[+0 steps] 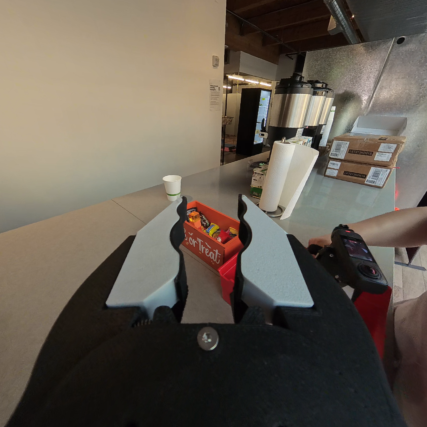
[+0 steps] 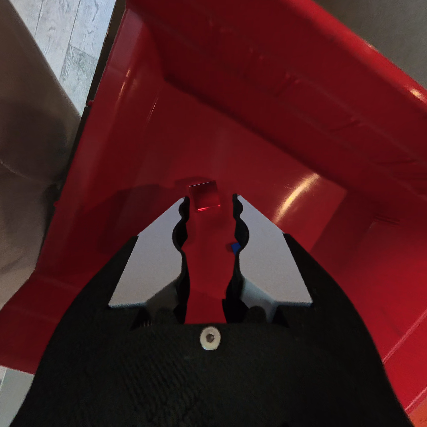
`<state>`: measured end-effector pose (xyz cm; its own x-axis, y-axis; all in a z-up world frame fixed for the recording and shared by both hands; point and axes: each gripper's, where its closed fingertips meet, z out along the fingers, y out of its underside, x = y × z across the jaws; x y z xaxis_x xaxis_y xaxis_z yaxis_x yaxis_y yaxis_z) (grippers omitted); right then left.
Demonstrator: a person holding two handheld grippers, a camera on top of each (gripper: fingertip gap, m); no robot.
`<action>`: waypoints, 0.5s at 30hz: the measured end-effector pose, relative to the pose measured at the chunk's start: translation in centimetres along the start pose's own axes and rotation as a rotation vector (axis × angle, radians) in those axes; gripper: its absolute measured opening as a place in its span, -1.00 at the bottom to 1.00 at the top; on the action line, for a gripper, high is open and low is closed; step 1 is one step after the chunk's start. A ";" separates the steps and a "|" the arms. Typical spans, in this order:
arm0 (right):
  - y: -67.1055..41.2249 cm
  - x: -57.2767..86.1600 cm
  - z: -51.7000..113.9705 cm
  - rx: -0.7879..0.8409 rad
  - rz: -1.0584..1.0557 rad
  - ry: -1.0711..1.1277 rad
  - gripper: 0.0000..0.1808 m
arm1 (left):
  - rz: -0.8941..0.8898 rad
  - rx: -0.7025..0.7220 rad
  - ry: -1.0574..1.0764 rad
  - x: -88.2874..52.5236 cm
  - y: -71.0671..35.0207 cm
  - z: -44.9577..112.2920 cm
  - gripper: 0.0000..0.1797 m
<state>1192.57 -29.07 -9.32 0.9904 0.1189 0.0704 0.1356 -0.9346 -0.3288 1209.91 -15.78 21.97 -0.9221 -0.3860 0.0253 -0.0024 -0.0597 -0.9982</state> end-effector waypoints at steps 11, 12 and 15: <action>-1.2 3.8 -5.0 0.135 0.133 -0.001 -0.73 | -0.041 0.033 -0.015 -1.6 -0.1 -1.0 -0.54; -1.0 6.0 -7.3 0.157 0.161 0.052 -0.73 | -0.045 0.039 -0.016 -1.7 -0.1 -1.1 -0.55; 1.9 15.2 -14.9 0.167 0.337 0.252 -0.74 | -0.053 0.050 -0.012 -1.8 -0.3 -1.2 -0.55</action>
<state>1207.45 -34.04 5.11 0.9456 -0.2870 0.1534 -0.1700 -0.8377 -0.5190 1211.13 -13.91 22.14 -0.9164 -0.3923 0.0795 -0.0319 -0.1263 -0.9915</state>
